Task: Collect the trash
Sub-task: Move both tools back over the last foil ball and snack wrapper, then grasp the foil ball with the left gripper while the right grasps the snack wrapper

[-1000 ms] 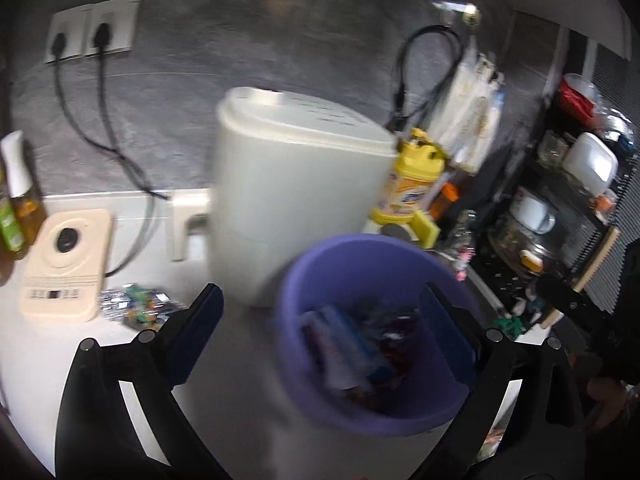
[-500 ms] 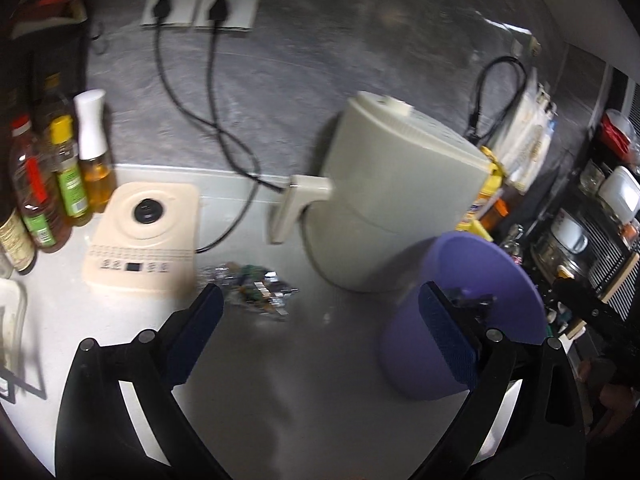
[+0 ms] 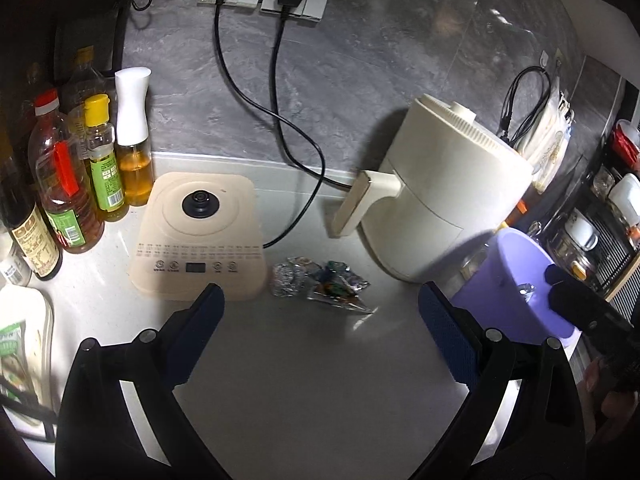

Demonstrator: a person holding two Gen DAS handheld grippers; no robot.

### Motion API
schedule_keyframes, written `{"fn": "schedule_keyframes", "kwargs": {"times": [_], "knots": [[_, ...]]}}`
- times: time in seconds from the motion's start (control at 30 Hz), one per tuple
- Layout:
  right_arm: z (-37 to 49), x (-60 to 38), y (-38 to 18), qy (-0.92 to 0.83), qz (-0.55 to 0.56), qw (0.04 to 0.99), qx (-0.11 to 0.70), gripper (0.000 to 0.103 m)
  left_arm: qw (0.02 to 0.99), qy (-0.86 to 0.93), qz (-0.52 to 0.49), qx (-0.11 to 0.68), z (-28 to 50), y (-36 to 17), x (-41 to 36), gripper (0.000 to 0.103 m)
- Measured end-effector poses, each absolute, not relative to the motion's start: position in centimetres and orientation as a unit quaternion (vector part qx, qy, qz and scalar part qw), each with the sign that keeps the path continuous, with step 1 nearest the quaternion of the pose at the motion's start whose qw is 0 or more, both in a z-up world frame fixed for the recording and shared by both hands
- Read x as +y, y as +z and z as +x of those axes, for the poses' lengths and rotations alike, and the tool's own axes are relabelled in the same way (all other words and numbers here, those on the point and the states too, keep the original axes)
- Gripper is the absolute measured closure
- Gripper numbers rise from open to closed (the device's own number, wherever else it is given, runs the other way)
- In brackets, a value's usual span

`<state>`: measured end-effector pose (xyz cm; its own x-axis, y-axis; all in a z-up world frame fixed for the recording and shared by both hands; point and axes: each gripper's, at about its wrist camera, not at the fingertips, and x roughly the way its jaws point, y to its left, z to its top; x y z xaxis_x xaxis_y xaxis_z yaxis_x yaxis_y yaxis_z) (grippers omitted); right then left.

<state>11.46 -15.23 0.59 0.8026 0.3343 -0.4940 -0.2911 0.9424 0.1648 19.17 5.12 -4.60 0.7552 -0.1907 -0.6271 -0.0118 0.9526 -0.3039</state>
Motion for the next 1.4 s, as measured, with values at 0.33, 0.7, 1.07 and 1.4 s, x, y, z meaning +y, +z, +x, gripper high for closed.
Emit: {"fn": "schedule_keyframes", "kwargs": {"times": [0.33, 0.7, 1.07, 1.4], "knots": [[15.0, -10.0, -3.5, 0.172, 0.022, 0.930, 0.324, 0.047, 0.917, -0.082, -0.131, 0.369, 22.2, -7.0, 7.8, 0.032], [20.3, -7.9, -8.8, 0.159, -0.025, 0.905, 0.393, 0.056, 0.902, -0.118, -0.129, 0.394, 26.5, -11.3, 8.8, 0.051], [24.5, -7.8, -13.5, 0.149, -0.032, 0.886, 0.439, 0.057, 0.888, -0.142, -0.115, 0.421, 30.2, -13.9, 7.2, 0.053], [26.5, -7.1, -15.4, 0.158, -0.040, 0.876, 0.454, 0.084, 0.880, -0.156, -0.090, 0.439, 32.4, -14.8, 5.6, 0.053]]}}
